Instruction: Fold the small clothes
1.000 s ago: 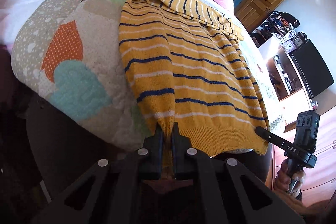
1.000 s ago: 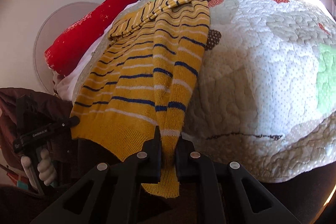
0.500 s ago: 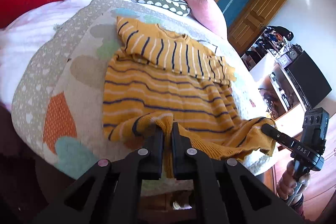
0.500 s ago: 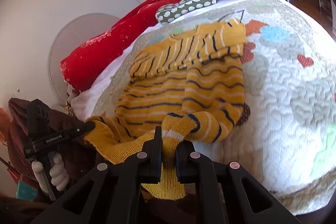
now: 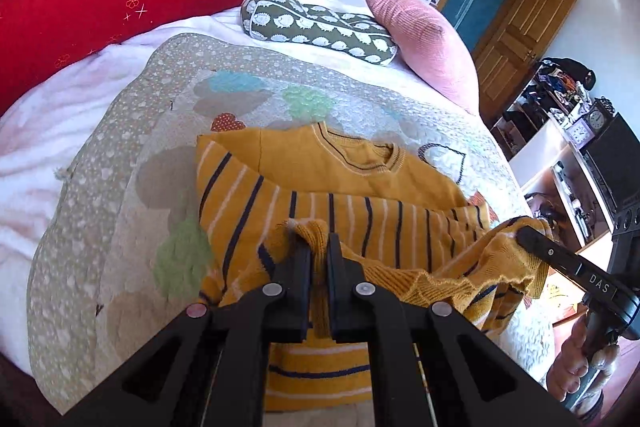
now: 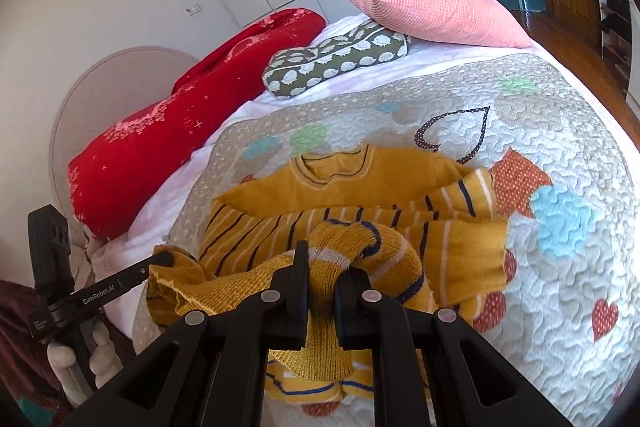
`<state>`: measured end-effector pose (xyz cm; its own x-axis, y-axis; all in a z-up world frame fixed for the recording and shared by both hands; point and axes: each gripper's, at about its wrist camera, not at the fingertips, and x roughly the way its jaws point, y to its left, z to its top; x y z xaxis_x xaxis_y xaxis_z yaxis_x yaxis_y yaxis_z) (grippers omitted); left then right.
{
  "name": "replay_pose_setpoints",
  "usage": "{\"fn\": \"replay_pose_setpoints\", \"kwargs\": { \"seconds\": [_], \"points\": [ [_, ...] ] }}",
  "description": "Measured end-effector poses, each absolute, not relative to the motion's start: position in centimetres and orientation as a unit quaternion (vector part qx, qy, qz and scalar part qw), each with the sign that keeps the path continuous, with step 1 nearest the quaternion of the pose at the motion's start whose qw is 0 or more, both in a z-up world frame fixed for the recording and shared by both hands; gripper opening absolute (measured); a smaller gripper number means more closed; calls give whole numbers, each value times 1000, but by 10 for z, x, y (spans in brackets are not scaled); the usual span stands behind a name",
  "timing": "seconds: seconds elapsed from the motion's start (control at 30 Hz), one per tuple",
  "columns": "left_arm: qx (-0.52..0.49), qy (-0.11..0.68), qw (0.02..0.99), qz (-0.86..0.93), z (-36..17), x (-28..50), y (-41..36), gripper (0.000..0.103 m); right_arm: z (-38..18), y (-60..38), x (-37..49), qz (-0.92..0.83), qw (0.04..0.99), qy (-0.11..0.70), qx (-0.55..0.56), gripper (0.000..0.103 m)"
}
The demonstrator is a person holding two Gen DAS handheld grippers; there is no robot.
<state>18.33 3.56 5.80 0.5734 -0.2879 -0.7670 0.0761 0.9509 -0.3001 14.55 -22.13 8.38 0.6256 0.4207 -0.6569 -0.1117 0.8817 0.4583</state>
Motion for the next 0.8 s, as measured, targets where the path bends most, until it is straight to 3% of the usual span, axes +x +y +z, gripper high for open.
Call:
{"fn": "replay_pose_setpoints", "kwargs": {
  "seconds": [0.2, 0.33, 0.4, 0.53, 0.57, 0.6, 0.8],
  "points": [
    [-110, 487, 863, -74, 21, 255, 33, 7, 45, -221, 227, 106, 866, 445, 201, 10],
    [-169, 505, 843, -78, -1, 285, 49, 8, 14, -229, 265, 82, 844, 473, 239, 14],
    [-217, 505, 831, -79, -7, 292, 64, 13, -2, -239, 277, 79, 823, 486, 284, 19],
    [-251, 480, 836, -89, 7, 290, 88, 21, -7, -253, 283, 61, 824, 475, 303, 40],
    [-247, 474, 841, -86, 13, 286, 93, 28, -3, -256, 283, 58, 829, 467, 302, 49],
    [-242, 469, 846, -80, 19, 283, 97, 35, 2, -260, 282, 50, 836, 459, 298, 52],
    [-162, 475, 862, -64, 23, 248, 114, 45, 26, -281, 247, 31, 865, 442, 236, 54]
  ]
}}
